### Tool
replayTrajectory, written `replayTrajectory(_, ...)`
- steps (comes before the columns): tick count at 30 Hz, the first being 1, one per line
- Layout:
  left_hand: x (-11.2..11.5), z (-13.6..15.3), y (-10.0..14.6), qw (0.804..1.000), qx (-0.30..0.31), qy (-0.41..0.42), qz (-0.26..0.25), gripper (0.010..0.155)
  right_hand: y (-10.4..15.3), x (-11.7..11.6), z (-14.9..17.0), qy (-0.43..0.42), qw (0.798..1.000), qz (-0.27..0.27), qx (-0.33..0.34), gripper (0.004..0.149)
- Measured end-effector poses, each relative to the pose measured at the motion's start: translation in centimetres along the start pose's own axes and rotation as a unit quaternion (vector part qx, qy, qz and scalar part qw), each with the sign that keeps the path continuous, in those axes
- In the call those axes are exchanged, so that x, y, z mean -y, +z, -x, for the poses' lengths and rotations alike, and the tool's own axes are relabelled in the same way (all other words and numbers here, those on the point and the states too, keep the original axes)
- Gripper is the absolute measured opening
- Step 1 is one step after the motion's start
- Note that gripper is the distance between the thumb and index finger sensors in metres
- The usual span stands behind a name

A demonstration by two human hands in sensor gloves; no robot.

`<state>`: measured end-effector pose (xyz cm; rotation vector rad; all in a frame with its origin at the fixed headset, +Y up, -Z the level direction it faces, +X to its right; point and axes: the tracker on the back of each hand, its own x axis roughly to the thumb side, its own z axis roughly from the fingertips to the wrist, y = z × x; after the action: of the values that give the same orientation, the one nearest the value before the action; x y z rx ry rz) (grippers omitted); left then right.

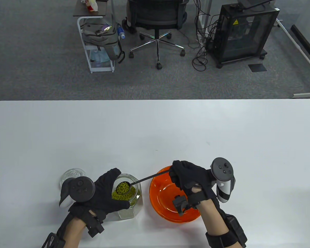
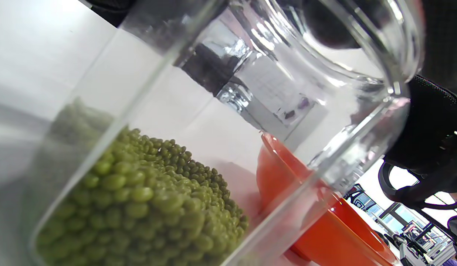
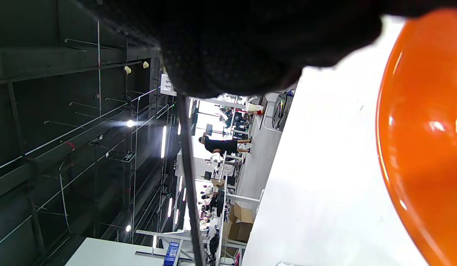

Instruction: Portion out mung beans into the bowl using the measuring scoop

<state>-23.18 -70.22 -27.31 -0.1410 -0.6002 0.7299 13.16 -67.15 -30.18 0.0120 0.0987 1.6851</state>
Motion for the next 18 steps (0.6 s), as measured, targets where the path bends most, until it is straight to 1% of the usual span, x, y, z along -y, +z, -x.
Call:
replayTrajectory(4,0.0,0.0,0.0,1.000,0.001,0.002,0.000,0.124,0.1,0.9,-0.4,-0.004,1.000,0.004,0.003,0.043)
replayTrajectory(9,0.0,0.0,0.0,1.000,0.001,0.003,0.001,0.124,0.4,2.5,-0.5,-0.024,1.000,0.011,0.002,0.043)
replayTrajectory(12,0.0,0.0,0.0,1.000,0.001,0.003,0.001,0.123,0.6,3.7,-0.6,-0.036,0.999,0.017,0.002,0.043)
replayTrajectory(18,0.0,0.1,0.0,1.000,0.001,0.004,0.001,0.124,1.2,6.8,-0.2,-0.040,0.998,0.040,0.001,0.043)
